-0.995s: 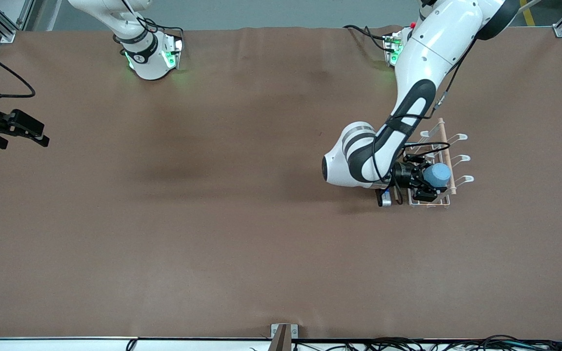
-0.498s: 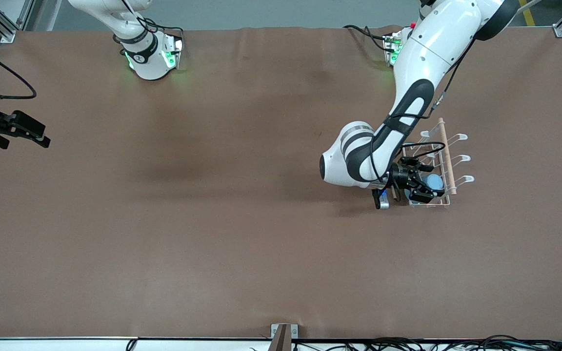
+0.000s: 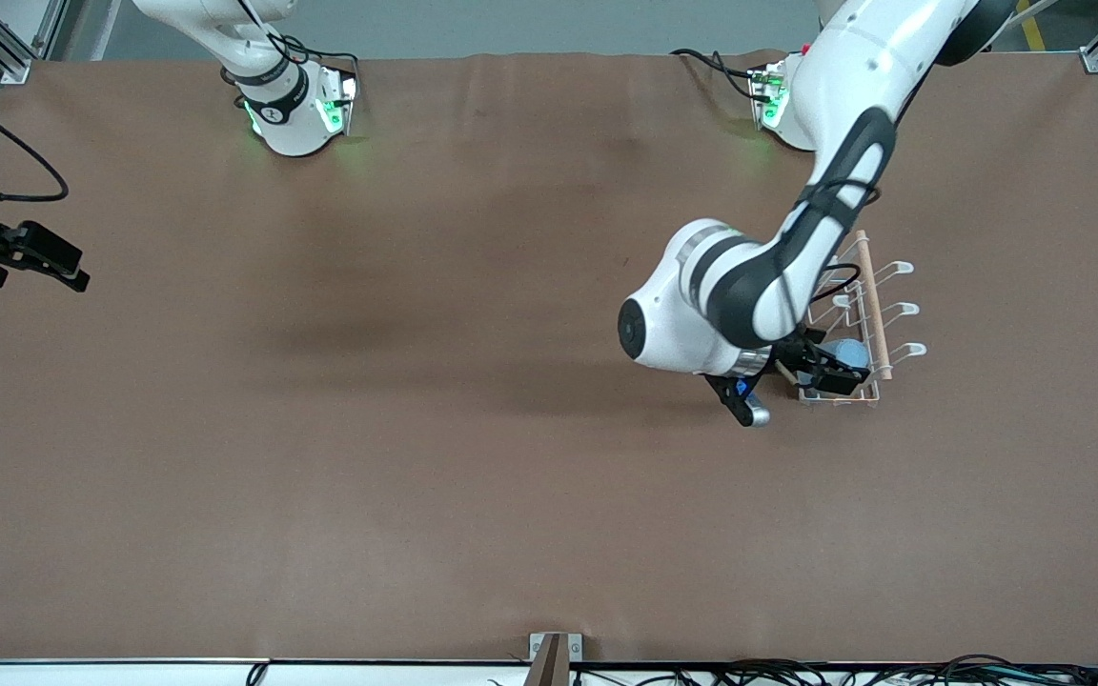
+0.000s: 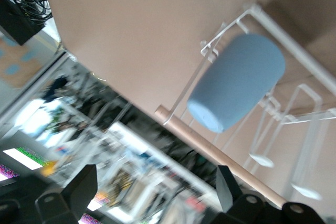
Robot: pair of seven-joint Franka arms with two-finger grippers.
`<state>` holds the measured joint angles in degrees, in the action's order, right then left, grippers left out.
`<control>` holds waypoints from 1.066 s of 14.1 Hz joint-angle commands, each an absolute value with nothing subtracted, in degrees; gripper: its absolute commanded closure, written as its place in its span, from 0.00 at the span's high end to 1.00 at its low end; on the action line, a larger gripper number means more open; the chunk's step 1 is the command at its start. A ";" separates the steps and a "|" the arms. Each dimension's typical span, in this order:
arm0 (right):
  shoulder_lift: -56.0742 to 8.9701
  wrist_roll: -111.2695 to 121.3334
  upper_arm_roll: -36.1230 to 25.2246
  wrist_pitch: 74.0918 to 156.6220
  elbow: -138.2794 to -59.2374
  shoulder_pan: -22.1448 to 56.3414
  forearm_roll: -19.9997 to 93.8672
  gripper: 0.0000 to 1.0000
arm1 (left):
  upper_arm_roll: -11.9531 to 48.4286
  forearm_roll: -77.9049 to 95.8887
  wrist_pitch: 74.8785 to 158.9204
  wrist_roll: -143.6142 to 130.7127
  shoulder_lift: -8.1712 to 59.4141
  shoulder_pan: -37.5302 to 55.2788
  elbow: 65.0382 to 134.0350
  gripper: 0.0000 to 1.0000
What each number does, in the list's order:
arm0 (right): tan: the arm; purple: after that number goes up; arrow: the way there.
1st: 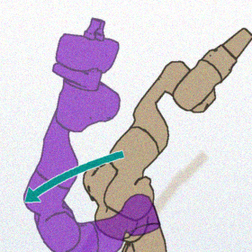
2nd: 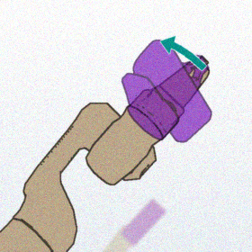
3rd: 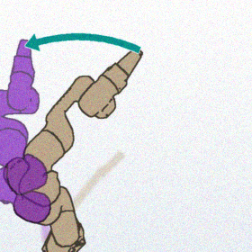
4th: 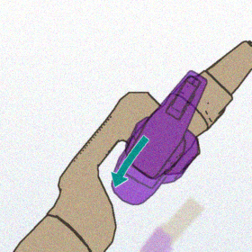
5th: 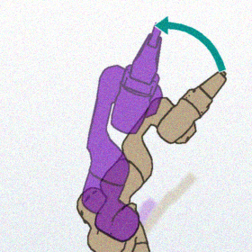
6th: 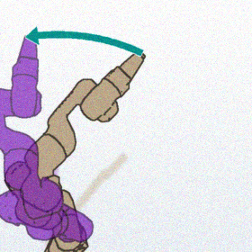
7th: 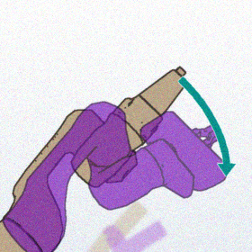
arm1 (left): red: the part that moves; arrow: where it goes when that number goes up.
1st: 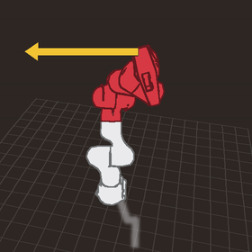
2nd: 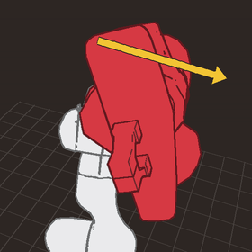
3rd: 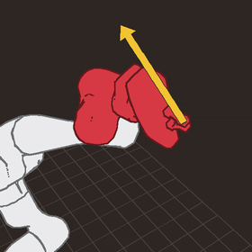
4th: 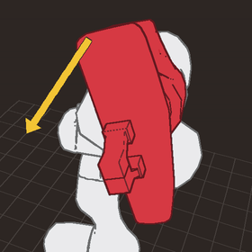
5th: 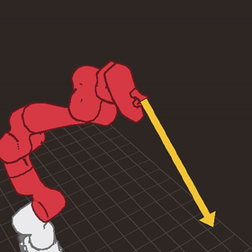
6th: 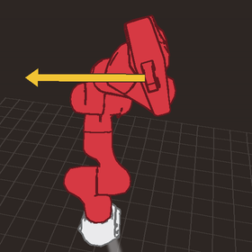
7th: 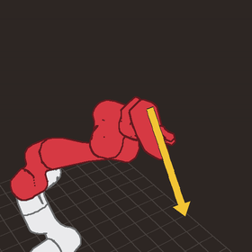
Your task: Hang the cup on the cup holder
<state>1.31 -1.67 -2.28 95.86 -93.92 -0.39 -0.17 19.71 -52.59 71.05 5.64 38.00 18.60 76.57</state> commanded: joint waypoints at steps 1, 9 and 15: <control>1.24 -3.16 -2.02 91.95 -91.42 -0.35 -1.58 1.00 | 19.51 -44.32 70.93 5.10 34.38 16.19 69.02 1.00; 0.79 -1.76 -1.93 89.03 -90.53 -0.44 -0.79 1.00 | 19.78 -19.45 74.88 3.87 16.98 -0.68 67.68 1.00; 0.79 -0.09 -2.02 89.56 -90.70 -0.88 -0.62 1.00 | 19.34 -8.80 74.88 3.25 12.39 -8.96 68.11 1.00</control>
<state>0.84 -1.03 -2.17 89.68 -91.01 -0.43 -0.25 19.28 -11.74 73.95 4.48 13.80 -7.53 66.38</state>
